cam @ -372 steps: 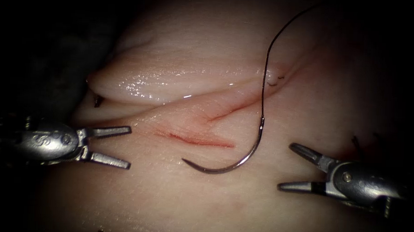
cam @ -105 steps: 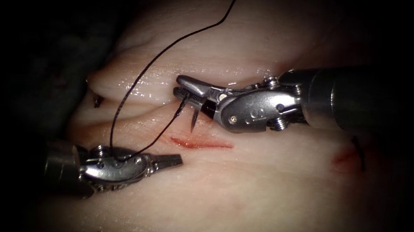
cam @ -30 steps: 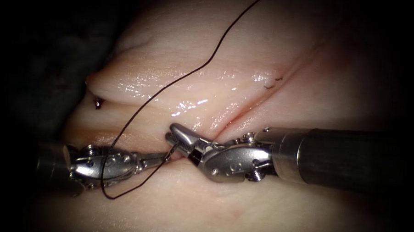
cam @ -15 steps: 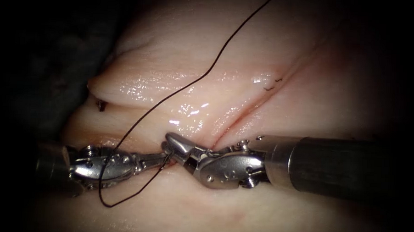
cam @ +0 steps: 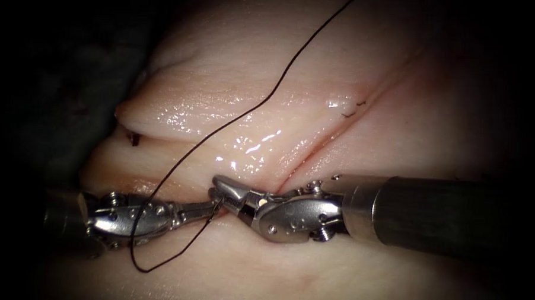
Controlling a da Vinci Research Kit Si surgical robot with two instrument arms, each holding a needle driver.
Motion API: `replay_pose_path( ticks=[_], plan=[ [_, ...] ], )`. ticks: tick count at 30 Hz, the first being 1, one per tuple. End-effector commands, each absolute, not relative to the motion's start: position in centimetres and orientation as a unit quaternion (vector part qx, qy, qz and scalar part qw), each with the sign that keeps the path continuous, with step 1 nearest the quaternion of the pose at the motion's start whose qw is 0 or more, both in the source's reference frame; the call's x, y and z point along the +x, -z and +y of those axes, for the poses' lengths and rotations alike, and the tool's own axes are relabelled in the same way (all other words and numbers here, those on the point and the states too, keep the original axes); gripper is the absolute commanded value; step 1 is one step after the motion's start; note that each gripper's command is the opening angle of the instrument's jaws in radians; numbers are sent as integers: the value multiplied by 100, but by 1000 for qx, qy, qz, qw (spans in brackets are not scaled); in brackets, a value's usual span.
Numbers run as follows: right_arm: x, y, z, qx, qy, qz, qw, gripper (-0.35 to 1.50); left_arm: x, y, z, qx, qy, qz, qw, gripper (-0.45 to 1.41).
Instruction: Wound Closure
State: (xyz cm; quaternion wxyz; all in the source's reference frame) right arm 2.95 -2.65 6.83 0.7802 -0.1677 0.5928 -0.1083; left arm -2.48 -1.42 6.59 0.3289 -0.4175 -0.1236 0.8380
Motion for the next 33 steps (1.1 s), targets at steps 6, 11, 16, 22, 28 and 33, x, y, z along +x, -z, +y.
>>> replay_pose_path(
  ticks=[6, 11, 16, 22, 28, 33],
  plan=[
    [297, -692, -278, -161, 107, 592, 783, -35, -253, -665, -147, -418, -838, -125, 328, -23],
    [298, -692, -278, -153, 106, 589, 787, -35, -253, -665, -148, -418, -838, -125, 329, -23],
    [292, -691, -280, -137, 90, 590, 791, -35, -253, -665, -147, -418, -838, -125, 328, -23],
    [280, -691, -282, -121, 63, 584, 800, -35, -253, -664, -147, -418, -838, -125, 328, -23],
    [271, -689, -285, -131, 53, 578, 803, -35, -253, -664, -147, -418, -838, -125, 329, -23],
    [273, -684, -279, -135, 41, 582, 801, -35, -254, -664, -148, -417, -838, -125, 329, -23]
  ],
)
